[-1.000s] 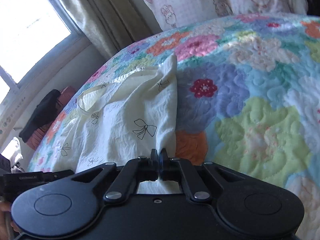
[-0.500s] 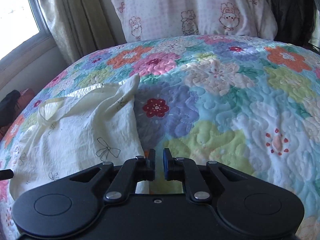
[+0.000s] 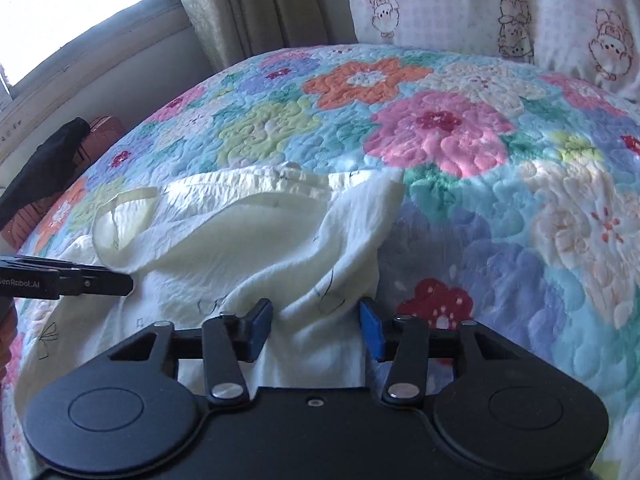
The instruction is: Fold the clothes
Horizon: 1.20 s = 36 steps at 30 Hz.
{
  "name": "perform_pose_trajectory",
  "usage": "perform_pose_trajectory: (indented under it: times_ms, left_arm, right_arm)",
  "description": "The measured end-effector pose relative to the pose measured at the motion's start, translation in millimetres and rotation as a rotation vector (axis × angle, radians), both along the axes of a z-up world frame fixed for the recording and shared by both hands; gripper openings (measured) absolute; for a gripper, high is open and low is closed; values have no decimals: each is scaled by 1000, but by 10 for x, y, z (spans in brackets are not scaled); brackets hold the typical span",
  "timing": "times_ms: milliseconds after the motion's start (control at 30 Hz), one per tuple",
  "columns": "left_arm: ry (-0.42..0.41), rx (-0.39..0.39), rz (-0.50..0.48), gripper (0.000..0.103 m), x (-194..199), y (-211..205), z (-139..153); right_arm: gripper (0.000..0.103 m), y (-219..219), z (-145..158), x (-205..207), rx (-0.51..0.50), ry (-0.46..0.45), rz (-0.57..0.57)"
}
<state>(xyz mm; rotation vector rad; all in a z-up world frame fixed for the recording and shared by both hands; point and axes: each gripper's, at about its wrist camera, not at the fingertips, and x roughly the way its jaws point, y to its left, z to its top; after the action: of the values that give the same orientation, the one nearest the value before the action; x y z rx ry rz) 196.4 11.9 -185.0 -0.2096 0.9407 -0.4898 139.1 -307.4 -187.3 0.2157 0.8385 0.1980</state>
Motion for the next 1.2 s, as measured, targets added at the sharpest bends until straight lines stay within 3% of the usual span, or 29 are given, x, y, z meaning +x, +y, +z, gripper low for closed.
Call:
perform_pose_trajectory:
  times_ms: [67, 133, 200, 267, 300, 367, 400, 467, 567, 733, 933, 1000, 1067, 1200]
  left_arm:
    - [-16, 11, 78, 28, 134, 51, 27]
    - [-37, 2, 139, 28, 216, 174, 59]
    - [-58, -7, 200, 26, 296, 298, 90]
    - [-43, -130, 164, 26, 239, 438, 138]
    - [-30, -137, 154, 28, 144, 479, 153]
    - [-6, -143, 135, 31, -54, 557, 180]
    - [7, -146, 125, 35, -153, 596, 194]
    - [31, -153, 106, 45, -350, 674, 221]
    - [111, -189, 158, 48, -652, 943, 133]
    - [158, -214, 268, 57, -1219, 1311, 19]
    - [168, -360, 272, 59, -1545, 1422, -153]
    - [128, -436, 250, 57, -1628, 1424, -73]
    - [49, -409, 191, 60, -1740, 1323, 122]
    - [90, -384, 132, 60, -1810, 1170, 146]
  right_arm:
    - [15, -54, -10, 122, -17, -41, -20]
    - [2, -127, 4, 194, -11, -64, -44]
    - [2, -158, 39, 195, -46, -90, -76]
    - [2, -172, 79, 173, -103, -116, -119]
    - [2, -177, 97, 153, -141, -126, -152]
    - [13, -218, 147, 78, -169, -117, -222]
    - [14, -252, 180, 14, -147, -108, -247]
    - [22, -290, 273, -219, -27, -101, -242]
    - [52, -212, 391, -626, 107, -94, -192]
    - [54, 53, 386, -1270, 106, -59, -183]
    - [54, -15, 197, -1882, 190, -17, -306]
    - [54, 66, 243, -1977, 130, -42, -282]
    - [56, 244, 321, -2060, 7, -89, -220]
    - [64, 622, 278, -2174, -242, -102, -63]
